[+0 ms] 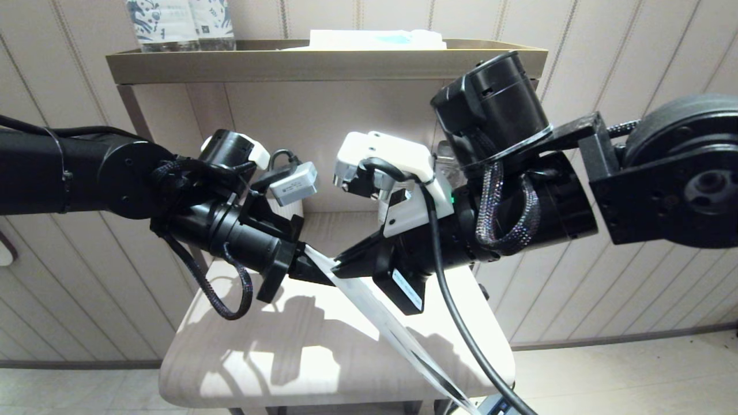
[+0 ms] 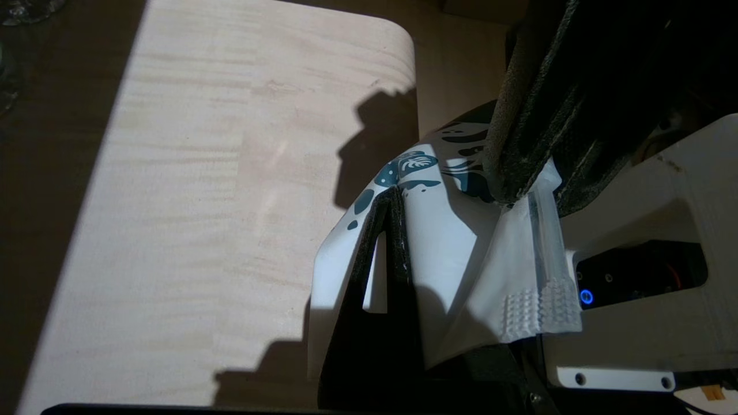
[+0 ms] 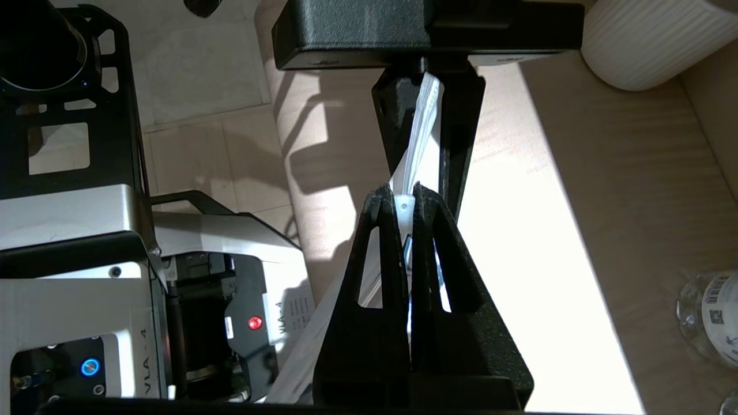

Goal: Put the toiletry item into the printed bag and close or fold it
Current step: Close the strorage bag and place it on the desk

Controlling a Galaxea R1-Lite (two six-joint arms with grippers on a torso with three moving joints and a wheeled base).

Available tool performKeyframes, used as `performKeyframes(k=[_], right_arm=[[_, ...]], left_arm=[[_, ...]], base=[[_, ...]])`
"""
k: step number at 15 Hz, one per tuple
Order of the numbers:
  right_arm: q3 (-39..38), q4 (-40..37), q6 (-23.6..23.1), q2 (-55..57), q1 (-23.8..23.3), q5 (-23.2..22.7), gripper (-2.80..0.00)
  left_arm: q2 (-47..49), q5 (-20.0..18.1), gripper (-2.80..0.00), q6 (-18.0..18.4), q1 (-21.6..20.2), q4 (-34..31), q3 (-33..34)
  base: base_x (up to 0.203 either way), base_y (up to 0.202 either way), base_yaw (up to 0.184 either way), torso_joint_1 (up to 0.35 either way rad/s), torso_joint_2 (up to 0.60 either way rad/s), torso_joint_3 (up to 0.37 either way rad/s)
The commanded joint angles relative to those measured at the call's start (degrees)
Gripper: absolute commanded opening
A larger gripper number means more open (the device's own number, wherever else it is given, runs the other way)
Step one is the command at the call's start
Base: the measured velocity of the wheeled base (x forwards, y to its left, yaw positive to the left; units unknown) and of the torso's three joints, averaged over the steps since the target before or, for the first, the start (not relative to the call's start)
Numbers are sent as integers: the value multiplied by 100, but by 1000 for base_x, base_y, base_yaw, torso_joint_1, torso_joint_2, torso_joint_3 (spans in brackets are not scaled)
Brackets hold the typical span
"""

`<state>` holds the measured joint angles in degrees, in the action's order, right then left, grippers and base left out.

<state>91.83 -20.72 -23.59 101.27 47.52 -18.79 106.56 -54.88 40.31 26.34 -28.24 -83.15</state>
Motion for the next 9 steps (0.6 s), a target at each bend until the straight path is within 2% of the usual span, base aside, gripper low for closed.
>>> performKeyframes(k=[1,9], right_arm=[[-136,-7,-14,-175,-20,-11,-280],[-850,17,-14,-725,-214,-8,-280]], left_arm=[[-3,-25,-280,15,2,-21,-15],[32,-31,-280,12,2,-33,-63]], base=[[0,0,0,0,0,0],[0,0,0,0,0,0]])
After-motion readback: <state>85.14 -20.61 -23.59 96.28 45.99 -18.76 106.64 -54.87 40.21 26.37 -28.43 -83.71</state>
